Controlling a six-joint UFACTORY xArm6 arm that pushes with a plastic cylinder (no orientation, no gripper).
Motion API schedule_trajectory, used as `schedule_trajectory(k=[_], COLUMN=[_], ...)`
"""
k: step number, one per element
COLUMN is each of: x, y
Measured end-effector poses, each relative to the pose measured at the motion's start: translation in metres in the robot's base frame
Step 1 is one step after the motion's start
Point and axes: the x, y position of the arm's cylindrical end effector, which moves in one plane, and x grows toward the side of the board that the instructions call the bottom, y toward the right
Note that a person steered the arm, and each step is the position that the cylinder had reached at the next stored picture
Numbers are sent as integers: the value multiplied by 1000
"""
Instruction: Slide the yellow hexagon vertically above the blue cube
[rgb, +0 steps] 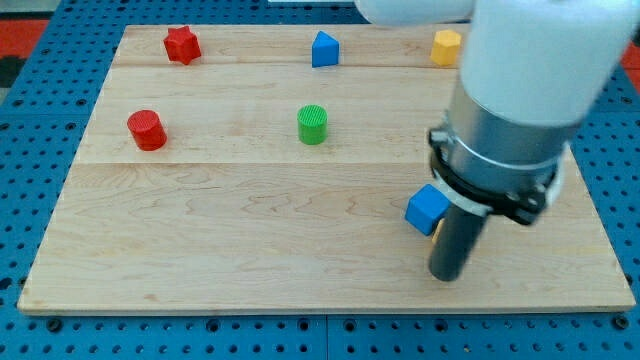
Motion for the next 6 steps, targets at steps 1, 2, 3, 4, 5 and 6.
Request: schedule_trajectory(k=[1,2,3,4,5,6], x=[-9,-96,-203,-303,-370,-385], y=[109,133,132,133,87,9])
